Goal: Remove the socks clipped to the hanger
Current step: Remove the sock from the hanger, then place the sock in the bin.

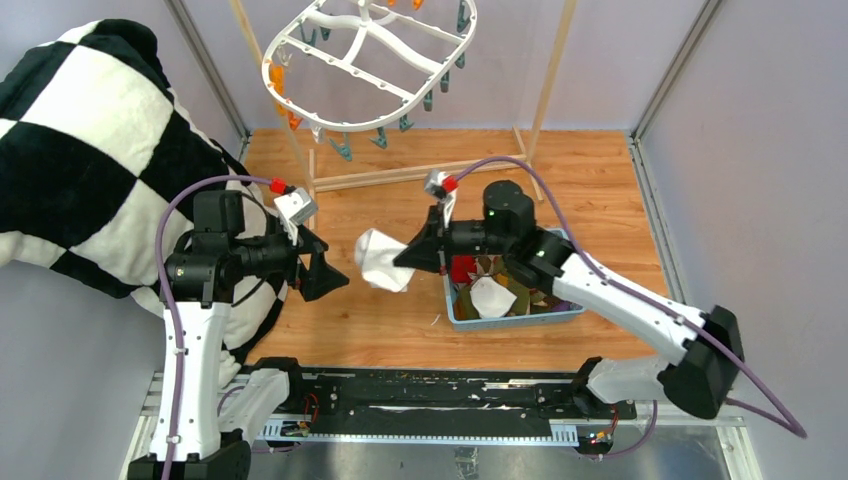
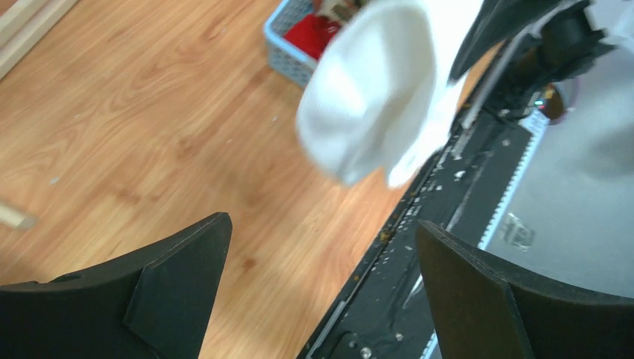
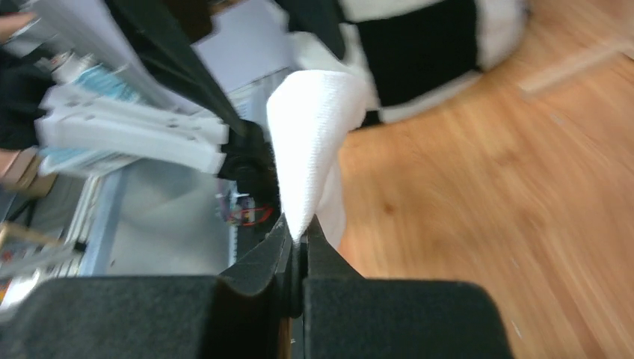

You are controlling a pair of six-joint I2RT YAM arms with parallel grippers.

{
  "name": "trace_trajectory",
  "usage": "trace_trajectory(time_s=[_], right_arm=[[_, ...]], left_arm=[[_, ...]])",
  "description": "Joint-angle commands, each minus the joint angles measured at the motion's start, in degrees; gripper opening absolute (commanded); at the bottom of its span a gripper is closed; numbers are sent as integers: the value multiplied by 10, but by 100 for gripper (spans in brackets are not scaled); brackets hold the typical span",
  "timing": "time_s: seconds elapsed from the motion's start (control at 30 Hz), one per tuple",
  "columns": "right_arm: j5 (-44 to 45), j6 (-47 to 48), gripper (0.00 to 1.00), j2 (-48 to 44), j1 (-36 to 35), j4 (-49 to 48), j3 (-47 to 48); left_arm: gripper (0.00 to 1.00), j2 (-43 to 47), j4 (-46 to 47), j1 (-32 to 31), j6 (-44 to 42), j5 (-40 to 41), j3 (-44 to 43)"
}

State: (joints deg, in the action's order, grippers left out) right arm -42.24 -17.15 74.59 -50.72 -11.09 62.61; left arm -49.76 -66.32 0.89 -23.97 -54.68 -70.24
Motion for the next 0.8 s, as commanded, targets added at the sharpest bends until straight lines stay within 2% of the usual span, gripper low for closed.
trace_trajectory(time_s=[0.0, 0.07, 0.13, 0.27, 0.4, 0.57, 0.67, 0.77], right_arm=[[157, -32, 0, -77, 67, 214, -34], [250, -76, 0, -129, 107, 282, -70], [290, -119, 0, -196, 161, 324, -124], [320, -148, 0, -273, 279, 397, -210], [331, -142, 0, -266, 361, 420, -239], [465, -118, 30, -218, 372, 481, -199], [528, -100, 44, -217, 372, 513, -159], [539, -84, 53, -229, 372, 524, -127]], left_arm=[[100, -18, 1, -3, -3, 122, -18], [100, -30, 1, -3, -6, 148, -16], [100, -38, 1, -3, -8, 155, -10], [100, -42, 1, -3, -16, 142, -1], [100, -40, 1, -3, -19, 135, 1], [100, -31, 1, -3, -22, 146, 5], [100, -27, 1, -3, -25, 149, 8], [100, -31, 1, -3, -26, 151, 5]])
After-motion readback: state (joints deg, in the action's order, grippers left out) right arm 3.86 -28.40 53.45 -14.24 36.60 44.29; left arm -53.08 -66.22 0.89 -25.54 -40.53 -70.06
